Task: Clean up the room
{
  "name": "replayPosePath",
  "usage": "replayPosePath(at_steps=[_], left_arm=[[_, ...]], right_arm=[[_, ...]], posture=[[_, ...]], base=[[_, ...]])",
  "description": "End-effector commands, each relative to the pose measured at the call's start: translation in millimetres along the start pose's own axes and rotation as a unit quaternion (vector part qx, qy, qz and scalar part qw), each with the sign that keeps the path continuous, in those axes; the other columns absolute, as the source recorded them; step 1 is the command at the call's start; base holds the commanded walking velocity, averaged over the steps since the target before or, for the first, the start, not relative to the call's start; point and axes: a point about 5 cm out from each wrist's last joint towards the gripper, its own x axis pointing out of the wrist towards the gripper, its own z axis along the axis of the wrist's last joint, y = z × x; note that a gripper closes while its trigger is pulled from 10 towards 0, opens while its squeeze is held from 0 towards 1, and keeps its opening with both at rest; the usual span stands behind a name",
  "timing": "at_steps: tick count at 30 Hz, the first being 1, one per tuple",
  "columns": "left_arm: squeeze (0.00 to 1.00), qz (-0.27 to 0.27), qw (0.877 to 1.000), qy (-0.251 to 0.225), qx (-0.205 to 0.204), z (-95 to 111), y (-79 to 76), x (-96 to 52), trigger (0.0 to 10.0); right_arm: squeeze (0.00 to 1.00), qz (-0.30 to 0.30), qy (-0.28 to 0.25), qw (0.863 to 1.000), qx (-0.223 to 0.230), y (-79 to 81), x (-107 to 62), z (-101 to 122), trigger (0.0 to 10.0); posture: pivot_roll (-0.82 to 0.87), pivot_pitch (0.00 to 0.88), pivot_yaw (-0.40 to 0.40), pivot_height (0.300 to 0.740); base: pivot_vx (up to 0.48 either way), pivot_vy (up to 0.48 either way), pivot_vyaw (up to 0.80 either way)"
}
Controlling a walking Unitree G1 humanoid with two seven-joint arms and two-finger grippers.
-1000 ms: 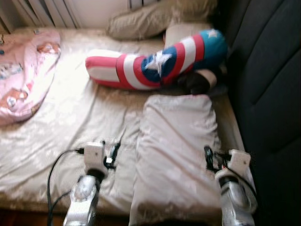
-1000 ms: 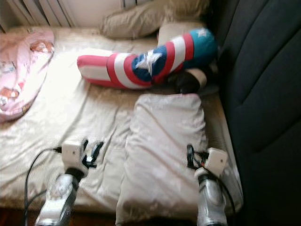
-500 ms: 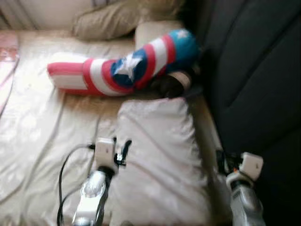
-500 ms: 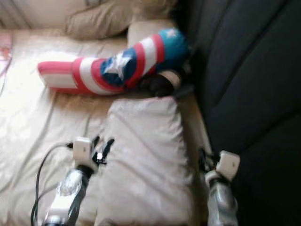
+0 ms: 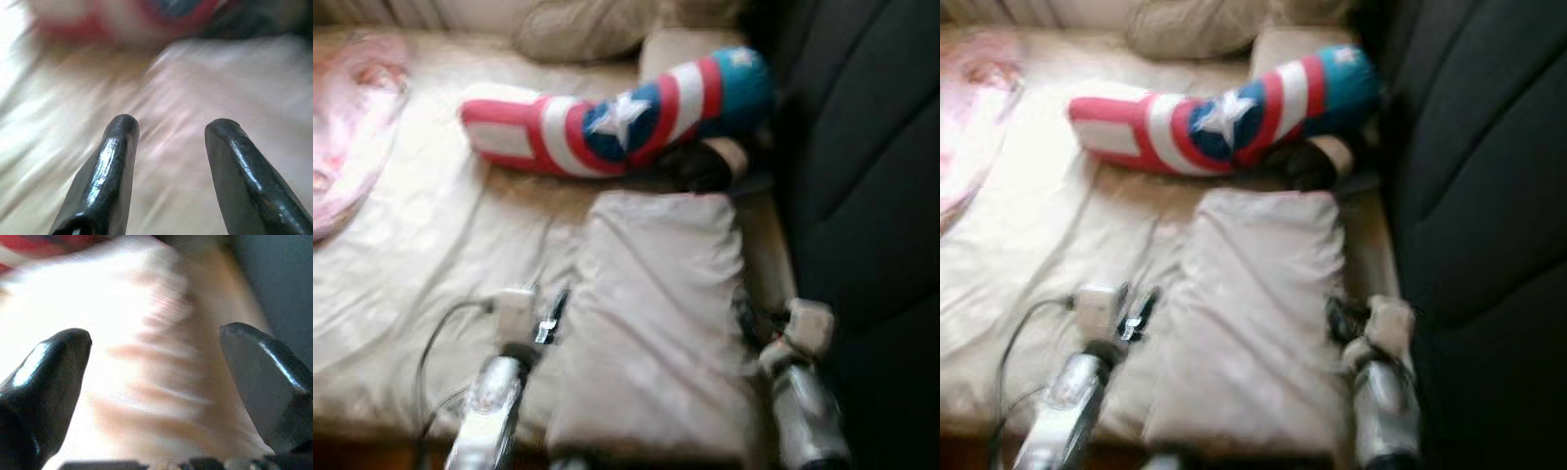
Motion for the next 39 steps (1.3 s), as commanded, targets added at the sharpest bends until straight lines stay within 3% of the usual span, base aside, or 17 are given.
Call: replayPosePath(at_steps=[1,10,39], left_arm=[[0.0,-0.012,1.0,-0.018,-0.016,8.4,-9.7,7.8,10.0],[0.0,-0.01,1.0,-0.015,-0.016,9.2,-7.6,12.9,10.0],[0.0,-0.005,1.0,-0.009,-0.01,4.8,0.5,6.8,10.0]], right_arm=[[0.0,-0.019,0.039,0.999,-0.001,-14.2,-14.6,-18.5,10.0],[0.0,-0.01,0.038,0.999,-0.003,-13.8,-12.4,-15.8,10.0],[0.0,-0.021,0.041,0.999,-0.001,-12.9,-15.6,-21.1,10.0]], posture=[[-0.03,0.2,-0.001,0.74],[-0.03,0.197,-0.001,0.74],[-0.03,0.165,0.007,0.74]], base=[[0.0,0.0,0.0],[0.0,0.0,0.0],[0.018,0.0,0.0]])
